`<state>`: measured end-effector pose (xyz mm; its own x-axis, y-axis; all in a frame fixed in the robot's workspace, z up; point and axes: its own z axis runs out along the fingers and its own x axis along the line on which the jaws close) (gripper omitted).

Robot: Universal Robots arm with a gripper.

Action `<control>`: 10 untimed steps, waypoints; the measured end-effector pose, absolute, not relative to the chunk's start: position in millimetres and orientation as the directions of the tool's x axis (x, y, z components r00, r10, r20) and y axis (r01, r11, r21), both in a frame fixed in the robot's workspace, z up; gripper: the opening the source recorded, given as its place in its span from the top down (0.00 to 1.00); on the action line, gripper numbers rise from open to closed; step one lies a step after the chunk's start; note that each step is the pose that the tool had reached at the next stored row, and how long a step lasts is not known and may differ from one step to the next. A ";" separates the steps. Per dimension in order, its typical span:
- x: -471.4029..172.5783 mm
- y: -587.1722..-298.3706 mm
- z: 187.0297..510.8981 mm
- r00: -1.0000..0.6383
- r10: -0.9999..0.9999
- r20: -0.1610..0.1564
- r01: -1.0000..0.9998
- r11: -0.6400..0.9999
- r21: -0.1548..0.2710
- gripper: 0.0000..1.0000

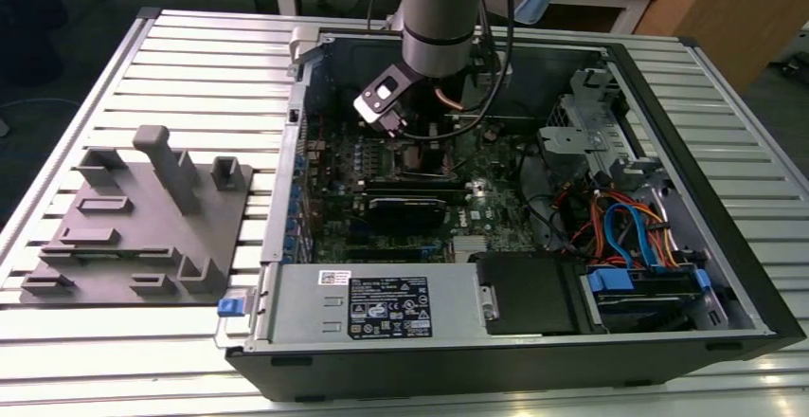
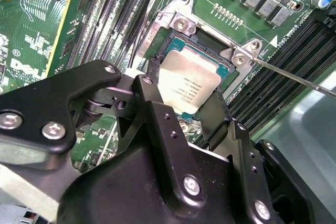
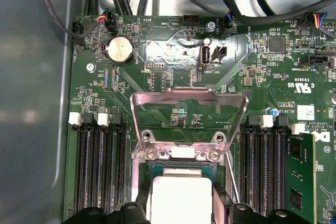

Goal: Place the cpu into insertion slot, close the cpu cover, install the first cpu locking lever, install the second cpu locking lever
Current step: 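Place the cpu into insertion slot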

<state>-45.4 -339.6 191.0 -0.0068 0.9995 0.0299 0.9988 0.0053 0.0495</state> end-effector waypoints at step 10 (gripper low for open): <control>-45.4 -339.6 195.8 -0.007 1.000 0.030 0.999 0.005 0.049 0.39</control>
